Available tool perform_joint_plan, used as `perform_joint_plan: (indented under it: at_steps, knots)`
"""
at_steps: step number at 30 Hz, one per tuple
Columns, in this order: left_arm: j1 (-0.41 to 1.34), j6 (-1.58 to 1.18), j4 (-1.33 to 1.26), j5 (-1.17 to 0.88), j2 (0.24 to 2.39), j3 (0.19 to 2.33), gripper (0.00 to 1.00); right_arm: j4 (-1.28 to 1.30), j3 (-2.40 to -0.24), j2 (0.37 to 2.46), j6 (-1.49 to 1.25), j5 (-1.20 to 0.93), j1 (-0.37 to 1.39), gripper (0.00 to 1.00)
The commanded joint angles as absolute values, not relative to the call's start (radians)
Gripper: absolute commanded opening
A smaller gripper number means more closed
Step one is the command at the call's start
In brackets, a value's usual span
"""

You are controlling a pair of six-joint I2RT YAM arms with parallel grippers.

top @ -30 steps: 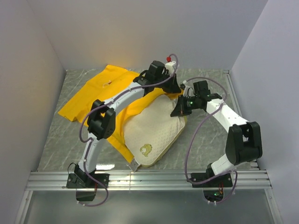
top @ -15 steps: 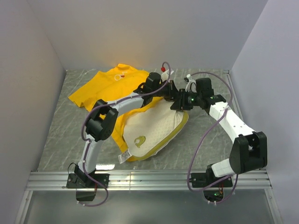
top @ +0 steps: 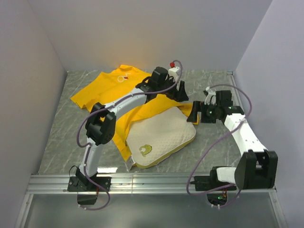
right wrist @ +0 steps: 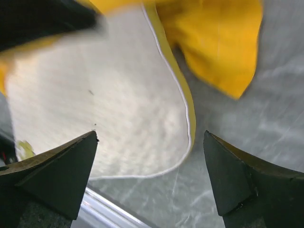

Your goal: Put the pillow into the pillowcase

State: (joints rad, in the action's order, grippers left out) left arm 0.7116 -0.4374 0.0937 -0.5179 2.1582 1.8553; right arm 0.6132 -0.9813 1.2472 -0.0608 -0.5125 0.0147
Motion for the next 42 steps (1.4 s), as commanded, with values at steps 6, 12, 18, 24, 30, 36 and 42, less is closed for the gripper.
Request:
perform_joint_plan:
  at_steps: [6,12,18,24,30,36,42]
  knots:
    - [0.721,0.208,0.506,-0.183,2.02,1.843,0.72,0.669,-0.903,1.488,-0.015,-0.627,-0.046,1.0]
    - [0.732,0.368,0.506,-0.01,1.959,1.626,0.73,0.7,-0.925,1.611,-0.009,-0.716,-0.045,1.0]
    - [0.73,0.413,0.474,0.103,1.986,1.583,0.66,0.647,-0.92,1.643,-0.029,-0.778,-0.046,0.65]
    - [0.732,0.426,0.489,0.037,1.967,1.617,0.31,0.623,-0.956,1.641,-0.06,-0.828,-0.046,0.01]
    - [0.794,0.419,0.61,-0.179,1.893,1.643,0.0,0.565,-0.963,1.612,-0.121,-0.873,-0.034,0.0]
    - [0.911,0.353,0.801,-0.714,1.859,1.756,0.0,0.453,-0.95,1.546,-0.239,-0.922,-0.008,0.0]
    - [0.896,0.356,0.805,-0.764,1.896,1.695,0.0,0.396,-0.885,1.457,-0.287,-0.933,0.034,0.0]
